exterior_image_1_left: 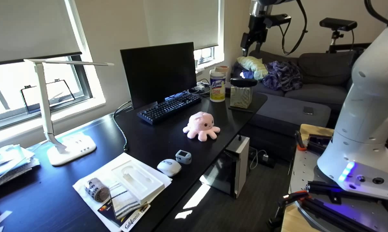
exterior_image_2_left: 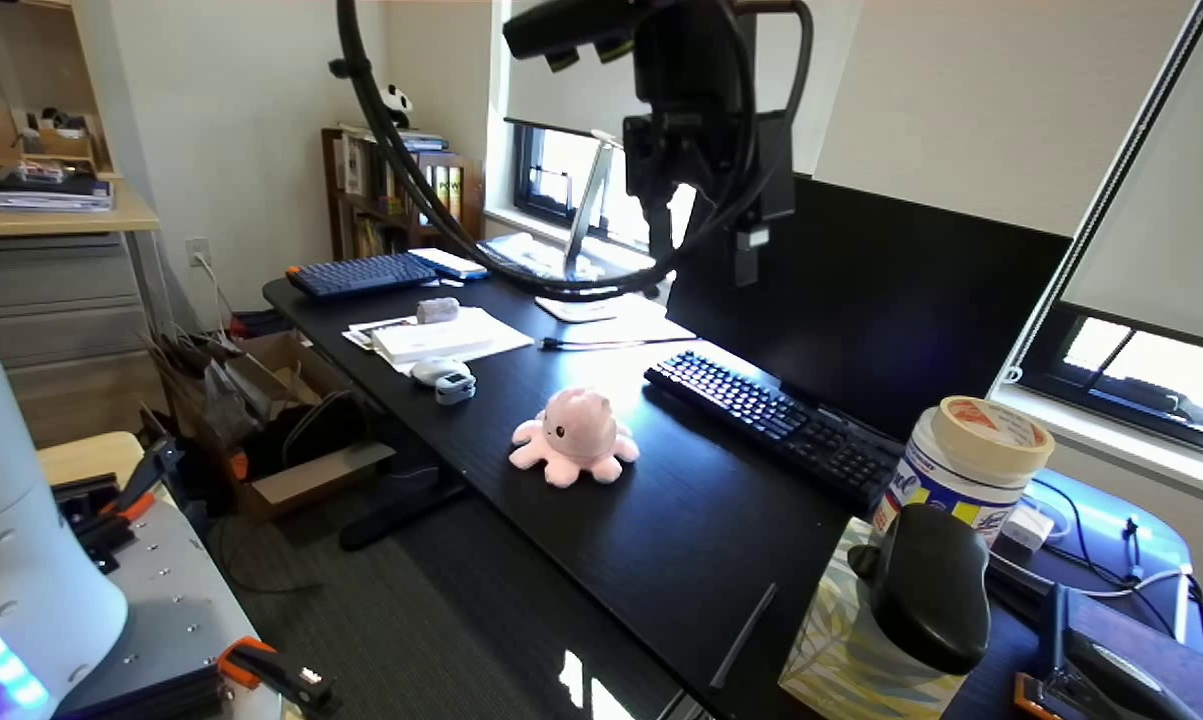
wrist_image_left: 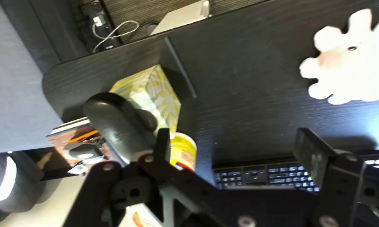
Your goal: Put the case on the box on the table left of the plushy
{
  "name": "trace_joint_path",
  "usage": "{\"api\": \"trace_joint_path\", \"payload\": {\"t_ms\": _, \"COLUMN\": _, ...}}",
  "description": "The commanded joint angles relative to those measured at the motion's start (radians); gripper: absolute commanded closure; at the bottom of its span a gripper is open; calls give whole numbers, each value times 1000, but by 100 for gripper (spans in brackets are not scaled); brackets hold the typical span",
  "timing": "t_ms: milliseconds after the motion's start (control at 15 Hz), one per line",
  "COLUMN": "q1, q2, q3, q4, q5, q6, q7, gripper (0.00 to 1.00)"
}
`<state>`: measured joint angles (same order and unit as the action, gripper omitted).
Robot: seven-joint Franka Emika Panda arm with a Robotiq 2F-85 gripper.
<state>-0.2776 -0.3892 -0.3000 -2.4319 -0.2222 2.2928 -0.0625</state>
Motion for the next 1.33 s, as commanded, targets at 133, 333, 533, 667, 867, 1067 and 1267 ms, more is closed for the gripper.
{"api": "trace_joint_path", "payload": {"t_ms": 133, "q1": -88, "q2": 232, "q3": -36, "q4": 74, "q5": -136, "q6": 151, "q7": -28, "gripper": 0}}
{"api": "trace_joint_path", "payload": {"t_ms": 333, "q1": -90, "q2": 356, "q3": -80, "q4": 141, "q5": -95, "q6": 192, "q7": -120, "gripper": 0}}
{"api": "trace_joint_path", "payload": {"t_ms": 533, "q1": -97, "q2": 455, "q3": -104, "q4": 222, "q5": -15, "q6": 207, "q7": -257, "gripper": 0}}
{"api": "trace_joint_path", "payload": {"t_ms": 667, "q1": -96, "q2": 410, "q3": -98, "q4": 182, "q5": -43, "q6": 192, "q7": -189, "gripper": 0}}
{"api": "trace_joint_path", "payload": {"t_ms": 867, "q1": -100, "q2": 450, "q3": -101, "q4": 226, "q5": -17, "q6": 191, "q7": -213, "gripper": 0}}
{"api": "trace_joint_path", "payload": {"t_ms": 1067, "q1": -107, "q2": 487, "q3": -92, "q4": 267, "q5": 52, "q6": 165, "q7": -325, "gripper": 0}}
{"api": "trace_joint_path", "payload": {"t_ms": 1267, "q1": -131, "q2": 583, "q3": -89, "q4": 385, "q5": 136, "q6": 137, "q7": -469, "gripper": 0}}
